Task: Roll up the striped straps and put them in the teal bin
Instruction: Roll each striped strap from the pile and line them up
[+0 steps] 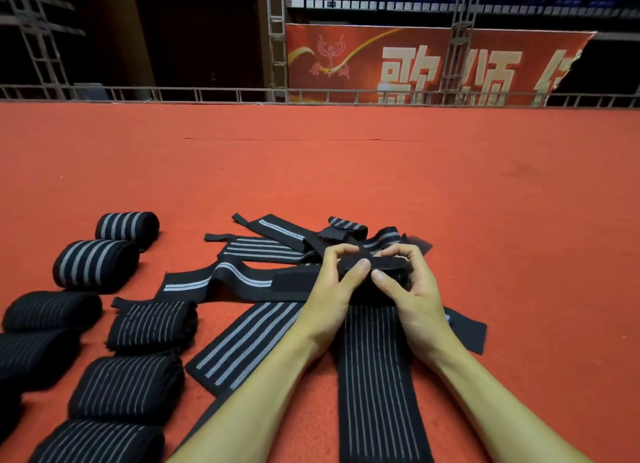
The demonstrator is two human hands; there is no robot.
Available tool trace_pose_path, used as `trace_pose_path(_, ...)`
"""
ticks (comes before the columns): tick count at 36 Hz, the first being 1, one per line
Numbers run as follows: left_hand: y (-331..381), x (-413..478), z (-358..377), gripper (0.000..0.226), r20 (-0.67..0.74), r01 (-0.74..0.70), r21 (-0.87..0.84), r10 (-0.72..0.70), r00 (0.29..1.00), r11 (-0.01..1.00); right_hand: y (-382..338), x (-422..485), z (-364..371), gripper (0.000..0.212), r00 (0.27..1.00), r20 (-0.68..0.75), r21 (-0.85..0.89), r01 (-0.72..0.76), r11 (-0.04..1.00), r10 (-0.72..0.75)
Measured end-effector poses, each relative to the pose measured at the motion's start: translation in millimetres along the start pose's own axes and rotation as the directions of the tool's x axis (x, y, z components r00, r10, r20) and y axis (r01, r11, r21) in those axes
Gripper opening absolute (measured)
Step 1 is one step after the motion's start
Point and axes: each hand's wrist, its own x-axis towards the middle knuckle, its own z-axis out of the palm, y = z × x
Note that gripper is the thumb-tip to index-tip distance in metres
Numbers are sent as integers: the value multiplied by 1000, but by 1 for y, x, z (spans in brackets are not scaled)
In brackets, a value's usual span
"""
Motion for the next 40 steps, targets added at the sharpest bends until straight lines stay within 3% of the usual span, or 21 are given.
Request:
trace_pose_path(3,1,-1,0,12,0,-18,36,18,1000,999,1,1,-1,34,1000,-11,66,-2,998,3)
trace_pose_path(8,3,-1,-2,28,-69,-125,-1,125,990,992,2,2,0,33,998,27,175,-56,983,52)
trace_pose_path(13,0,0,-6,39,-51,-181,52,184,982,982,3,1,0,14,997,-4,67,-71,995,72)
trace_pose_path(19,-3,3,0,37,-14,7,-59,-8,1000,998,1,0,-2,30,1000,8,61,-12,998,11)
trace_pose_path(22,-4,1,2,16,22,64,20,-64,998,998,3,1,-2,35,1000,9,46,-1,999,1)
trace_pose_path(33,-3,-2,-4,33,22,-156,95,155,988,983,4,2,2,31,987,22,90,-161,983,160)
trace_pose_path(36,-3,-3,-5,39,65,-118,58,114,991,991,4,1,1,20,988,2,91,-154,984,155)
trace_pose_path(40,-1,-2,-1,43,33,0,7,0,999,1000,2,2,0,24,996,-11,113,-85,990,87)
